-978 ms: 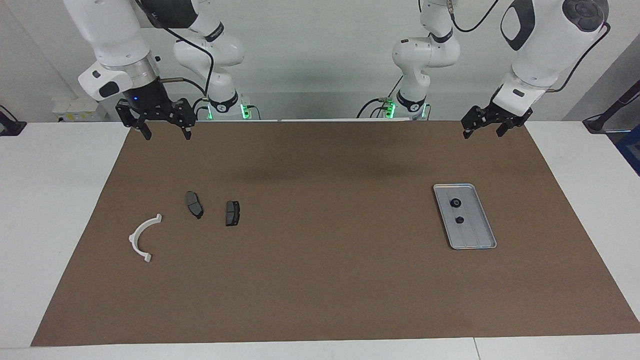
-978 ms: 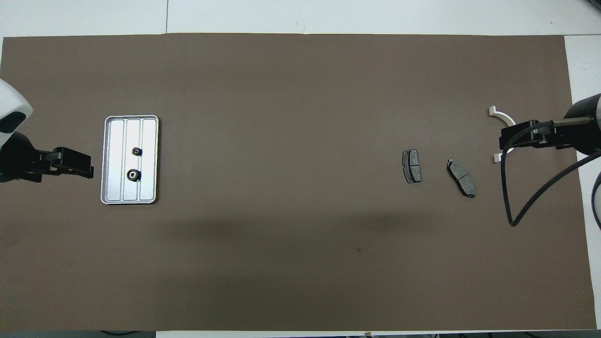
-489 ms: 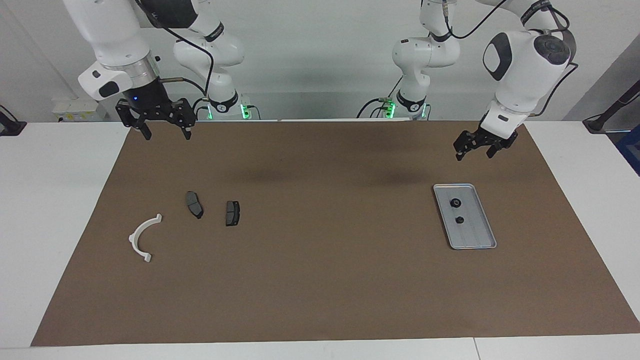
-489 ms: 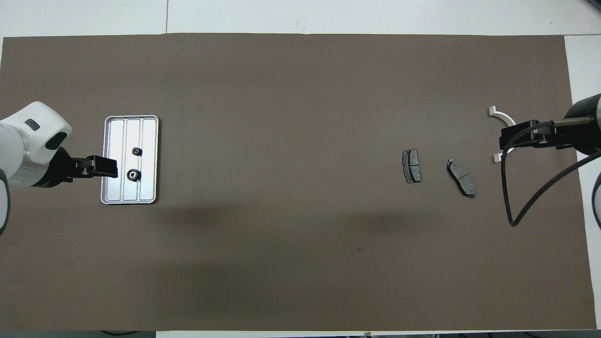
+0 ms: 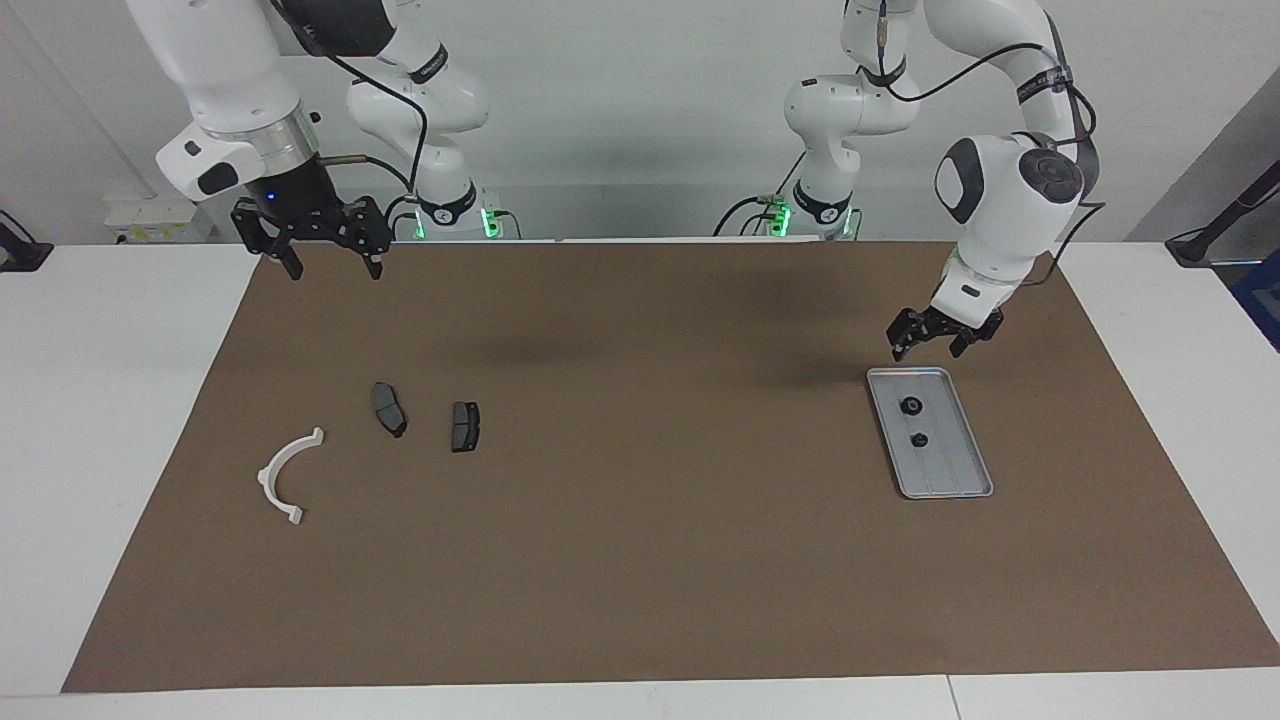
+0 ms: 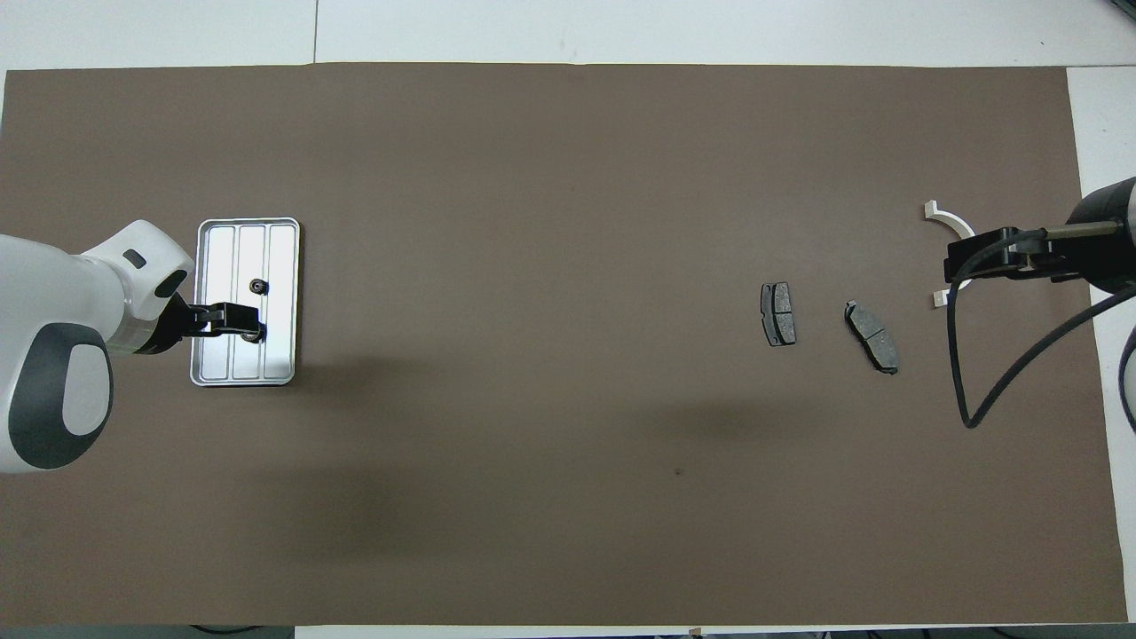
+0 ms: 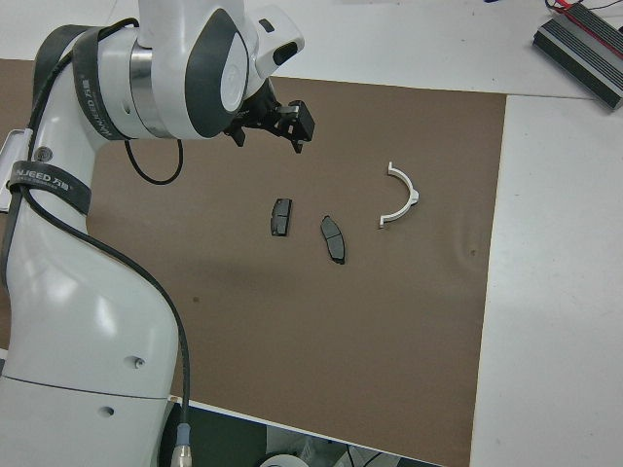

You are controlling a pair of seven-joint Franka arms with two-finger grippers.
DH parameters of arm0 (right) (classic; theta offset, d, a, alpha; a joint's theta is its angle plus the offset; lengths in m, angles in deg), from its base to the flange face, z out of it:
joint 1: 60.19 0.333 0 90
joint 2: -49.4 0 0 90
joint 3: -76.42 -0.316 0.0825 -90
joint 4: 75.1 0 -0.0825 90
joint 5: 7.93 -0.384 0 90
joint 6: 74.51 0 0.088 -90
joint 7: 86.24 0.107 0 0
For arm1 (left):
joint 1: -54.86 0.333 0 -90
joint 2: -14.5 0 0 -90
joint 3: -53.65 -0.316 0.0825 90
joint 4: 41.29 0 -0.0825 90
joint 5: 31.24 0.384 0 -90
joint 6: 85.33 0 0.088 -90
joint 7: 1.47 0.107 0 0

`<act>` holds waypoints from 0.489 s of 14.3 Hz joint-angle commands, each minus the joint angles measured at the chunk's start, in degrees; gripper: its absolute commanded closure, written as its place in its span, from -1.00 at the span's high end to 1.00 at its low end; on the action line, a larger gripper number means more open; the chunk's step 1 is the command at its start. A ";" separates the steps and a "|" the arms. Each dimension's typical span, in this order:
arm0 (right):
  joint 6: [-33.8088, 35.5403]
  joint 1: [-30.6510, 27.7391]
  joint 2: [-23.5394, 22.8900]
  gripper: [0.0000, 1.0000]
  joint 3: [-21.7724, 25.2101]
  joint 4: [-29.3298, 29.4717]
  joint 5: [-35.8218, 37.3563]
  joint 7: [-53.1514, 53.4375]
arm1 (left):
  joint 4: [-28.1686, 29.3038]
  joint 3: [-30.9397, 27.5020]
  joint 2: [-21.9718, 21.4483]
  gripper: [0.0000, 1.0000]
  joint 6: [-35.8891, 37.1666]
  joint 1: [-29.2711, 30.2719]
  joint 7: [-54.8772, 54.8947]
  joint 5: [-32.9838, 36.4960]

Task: Place bearing gear from tray to pile
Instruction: 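Lower the left gripper onto the black bearing and close it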

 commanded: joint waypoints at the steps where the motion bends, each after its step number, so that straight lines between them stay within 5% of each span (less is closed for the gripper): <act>1: -0.38 -0.27 1.02 1.00 0.16 -0.97 -1.65 0.40 | 1.78 -0.12 0.52 0.91 -2.89 3.09 5.53 -0.39; 7: -0.56 -0.18 1.02 1.00 0.16 -0.88 -1.65 0.58 | 1.69 0.15 7.46 0.87 -9.74 3.18 5.99 -0.39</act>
